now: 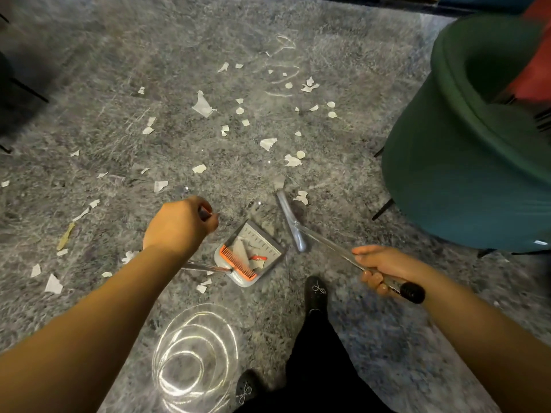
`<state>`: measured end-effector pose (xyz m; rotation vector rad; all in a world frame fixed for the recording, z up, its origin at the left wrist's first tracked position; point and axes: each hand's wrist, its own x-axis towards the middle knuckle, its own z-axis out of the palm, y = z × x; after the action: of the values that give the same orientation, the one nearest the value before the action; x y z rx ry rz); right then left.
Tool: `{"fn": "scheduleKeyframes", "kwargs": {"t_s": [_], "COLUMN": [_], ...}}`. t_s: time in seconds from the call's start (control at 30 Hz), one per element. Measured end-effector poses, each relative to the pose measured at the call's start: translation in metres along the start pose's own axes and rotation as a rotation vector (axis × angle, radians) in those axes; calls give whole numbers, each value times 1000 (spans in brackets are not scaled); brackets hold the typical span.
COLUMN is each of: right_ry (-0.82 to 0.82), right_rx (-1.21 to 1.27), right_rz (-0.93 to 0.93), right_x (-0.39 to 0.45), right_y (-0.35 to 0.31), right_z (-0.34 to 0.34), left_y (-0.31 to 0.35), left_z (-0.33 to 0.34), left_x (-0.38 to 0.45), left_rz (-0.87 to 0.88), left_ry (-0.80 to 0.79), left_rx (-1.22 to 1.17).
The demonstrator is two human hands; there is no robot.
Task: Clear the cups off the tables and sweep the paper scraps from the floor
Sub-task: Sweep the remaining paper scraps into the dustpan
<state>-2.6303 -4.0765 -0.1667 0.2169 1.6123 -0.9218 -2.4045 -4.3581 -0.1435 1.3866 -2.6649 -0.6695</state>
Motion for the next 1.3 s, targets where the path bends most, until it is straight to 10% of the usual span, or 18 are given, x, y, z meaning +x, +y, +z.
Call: {"fn": "scheduleKeyframes", "kwargs": {"t_s": [0.57,0.87,1.3], "right_ry": [84,-63,-131], "right_rx": [-273,-681,-404], "right_rz": [5,79,173], "right_x": [162,199,133], "right_y": [-202,-200,-201], "right_z": [-116,-96,-65], "left_y": [132,138,119], "left_z": [44,48,36], "left_x": [182,215,213], "left_rz": [-20,-80,-56], "left_ry": [-100,-75,1], "left_rx": [80,76,52]}}
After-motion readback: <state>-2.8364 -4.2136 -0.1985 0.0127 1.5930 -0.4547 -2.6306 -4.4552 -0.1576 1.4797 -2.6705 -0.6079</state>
